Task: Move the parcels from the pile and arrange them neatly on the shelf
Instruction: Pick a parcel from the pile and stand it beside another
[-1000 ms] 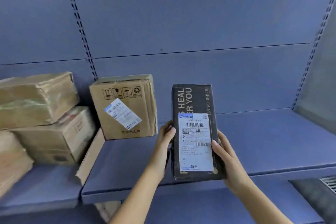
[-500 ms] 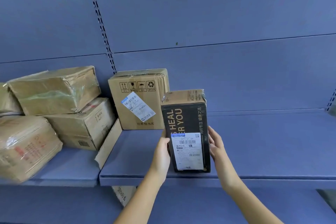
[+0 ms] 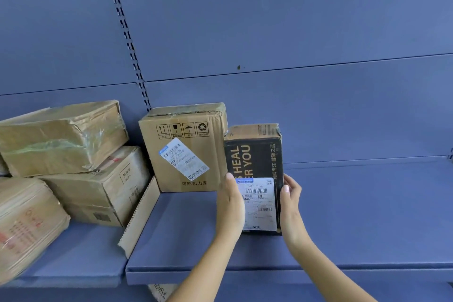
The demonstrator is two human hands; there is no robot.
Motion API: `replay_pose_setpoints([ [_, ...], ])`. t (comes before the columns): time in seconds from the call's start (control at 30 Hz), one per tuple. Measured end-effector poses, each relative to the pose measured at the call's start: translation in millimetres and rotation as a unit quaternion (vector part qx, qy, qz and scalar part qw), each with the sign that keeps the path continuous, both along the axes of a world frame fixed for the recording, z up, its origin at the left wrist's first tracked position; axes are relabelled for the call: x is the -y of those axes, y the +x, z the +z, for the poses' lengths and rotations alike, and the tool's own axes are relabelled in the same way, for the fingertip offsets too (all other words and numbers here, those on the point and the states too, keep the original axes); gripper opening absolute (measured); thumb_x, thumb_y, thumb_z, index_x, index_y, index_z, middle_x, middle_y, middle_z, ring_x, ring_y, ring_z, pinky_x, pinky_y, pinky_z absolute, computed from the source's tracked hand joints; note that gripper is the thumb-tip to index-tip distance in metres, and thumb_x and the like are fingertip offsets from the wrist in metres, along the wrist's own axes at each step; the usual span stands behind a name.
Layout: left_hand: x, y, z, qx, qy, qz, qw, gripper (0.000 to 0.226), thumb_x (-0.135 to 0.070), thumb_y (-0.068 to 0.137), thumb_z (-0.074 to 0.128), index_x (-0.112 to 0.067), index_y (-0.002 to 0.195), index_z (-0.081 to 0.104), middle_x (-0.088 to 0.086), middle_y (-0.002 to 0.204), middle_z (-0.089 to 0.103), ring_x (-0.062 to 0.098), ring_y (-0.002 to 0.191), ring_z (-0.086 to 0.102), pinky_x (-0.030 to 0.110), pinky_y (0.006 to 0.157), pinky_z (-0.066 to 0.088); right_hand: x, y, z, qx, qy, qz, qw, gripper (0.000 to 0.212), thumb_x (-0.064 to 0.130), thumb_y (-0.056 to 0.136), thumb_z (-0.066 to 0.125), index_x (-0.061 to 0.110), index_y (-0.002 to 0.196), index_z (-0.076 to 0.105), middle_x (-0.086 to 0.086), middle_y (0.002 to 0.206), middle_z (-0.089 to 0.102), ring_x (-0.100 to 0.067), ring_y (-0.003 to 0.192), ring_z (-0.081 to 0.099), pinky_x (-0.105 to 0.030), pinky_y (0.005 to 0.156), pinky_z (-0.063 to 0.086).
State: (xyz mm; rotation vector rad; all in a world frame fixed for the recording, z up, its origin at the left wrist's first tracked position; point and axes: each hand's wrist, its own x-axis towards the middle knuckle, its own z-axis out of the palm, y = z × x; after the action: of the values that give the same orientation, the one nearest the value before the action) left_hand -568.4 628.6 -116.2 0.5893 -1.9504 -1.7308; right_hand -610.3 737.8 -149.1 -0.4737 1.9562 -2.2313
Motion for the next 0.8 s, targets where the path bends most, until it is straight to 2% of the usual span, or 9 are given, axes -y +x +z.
replay_pose_setpoints([
  [0.07, 11, -15, -2, 0.012, -0.104, 0.023, 0.994, 0.038, -0.039, 0.102, 0.023, -0.018, 0.107, 0.054, -0.002, 0.117, 0.05, 0.017, 0.116, 0.045, 0.034, 0.102, 0.034, 5, -14, 1, -0.019, 0.013, -0.015, 1.0, 0.063, 0.058, 0.085, 0.025, 0.023, 0.138, 0.026, 0.013, 0.137, 0.036, -0.007, 0.133, 0.038, -0.029, 0.108, 0.033],
  [0.17, 27, -30, -2, 0.006, -0.182, 0.016, 0.983, 0.033, -0.028, 0.103, 0.027, -0.013, 0.088, 0.052, -0.004, 0.097, 0.049, 0.014, 0.097, 0.047, 0.031, 0.088, 0.036, 11, -31, 0, -0.038, 0.016, -0.037, 0.998, 0.069, 0.061, 0.084, 0.024, 0.019, 0.138, 0.027, 0.014, 0.135, 0.038, -0.006, 0.131, 0.04, -0.024, 0.105, 0.034],
  [0.27, 37, -38, -7, 0.004, -0.218, -0.016, 0.976, 0.03, -0.025, 0.103, 0.028, -0.011, 0.096, 0.054, -0.007, 0.099, 0.049, 0.002, 0.093, 0.046, 0.022, 0.08, 0.031, 18, -43, -9, -0.068, 0.008, -0.033, 0.997, 0.077, 0.07, 0.079, 0.025, 0.023, 0.139, 0.023, 0.032, 0.134, 0.033, 0.006, 0.132, 0.035, -0.014, 0.104, 0.032],
  [0.33, 45, -40, -15, 0.002, -0.252, -0.033, 0.967, 0.027, -0.023, 0.103, 0.031, -0.016, 0.11, 0.055, -0.007, 0.106, 0.052, 0.0, 0.096, 0.046, 0.02, 0.081, 0.032, 22, -50, -16, -0.075, 0.017, -0.029, 0.997, 0.082, 0.075, 0.079, 0.027, 0.023, 0.142, 0.018, 0.02, 0.145, 0.029, 0.002, 0.138, 0.029, -0.019, 0.11, 0.028],
  [0.4, 54, -43, -22, 0.005, -0.283, -0.04, 0.958, 0.027, -0.021, 0.101, 0.037, -0.021, 0.122, 0.054, -0.007, 0.111, 0.055, 0.008, 0.102, 0.05, 0.024, 0.085, 0.038, 22, -58, -21, -0.077, 0.038, -0.022, 0.996, 0.083, 0.076, 0.081, 0.027, 0.022, 0.143, 0.015, 0.015, 0.148, 0.023, 0.004, 0.139, 0.025, -0.018, 0.111, 0.025],
  [0.5, 60, -48, -22, 0.019, -0.344, -0.016, 0.939, 0.026, -0.02, 0.097, 0.047, -0.018, 0.122, 0.055, -0.006, 0.104, 0.059, 0.014, 0.089, 0.059, 0.03, 0.079, 0.048, 26, -70, -23, -0.081, 0.068, -0.008, 0.994, 0.054, 0.051, 0.094, 0.026, 0.025, 0.141, 0.016, 0.022, 0.142, 0.026, 0.021, 0.128, 0.027, -0.005, 0.101, 0.026],
  [0.57, 62, -53, -15, 0.02, -0.369, 0.022, 0.929, 0.019, -0.019, 0.096, 0.052, -0.011, 0.112, 0.059, -0.002, 0.095, 0.061, 0.019, 0.085, 0.06, 0.034, 0.075, 0.048, 31, -77, -20, -0.079, 0.063, -0.004, 0.995, 0.037, 0.032, 0.103, 0.027, 0.028, 0.138, 0.018, 0.026, 0.137, 0.028, 0.027, 0.121, 0.029, -0.001, 0.096, 0.027],
  [0.7, 74, -65, -6, 0.038, -0.391, 0.048, 0.918, 0.015, -0.018, 0.093, 0.059, -0.004, 0.088, 0.062, 0.005, 0.082, 0.069, 0.025, 0.078, 0.062, 0.04, 0.069, 0.049, 38, -89, -15, -0.09, 0.081, -0.012, 0.993, 0.04, 0.022, 0.104, 0.028, 0.016, 0.142, 0.02, 0.015, 0.144, 0.029, 0.005, 0.132, 0.032, -0.019, 0.108, 0.027],
  [0.8, 76, -73, -3, 0.066, -0.425, 0.05, 0.902, 0.022, -0.02, 0.094, 0.057, -0.004, 0.078, 0.057, 0.007, 0.069, 0.064, 0.03, 0.069, 0.059, 0.039, 0.06, 0.045, 38, -101, -12, -0.109, 0.146, -0.021, 0.983, 0.032, 0.023, 0.104, 0.029, 0.021, 0.135, 0.028, 0.013, 0.144, 0.033, -0.005, 0.129, 0.041, -0.032, 0.105, 0.037],
])
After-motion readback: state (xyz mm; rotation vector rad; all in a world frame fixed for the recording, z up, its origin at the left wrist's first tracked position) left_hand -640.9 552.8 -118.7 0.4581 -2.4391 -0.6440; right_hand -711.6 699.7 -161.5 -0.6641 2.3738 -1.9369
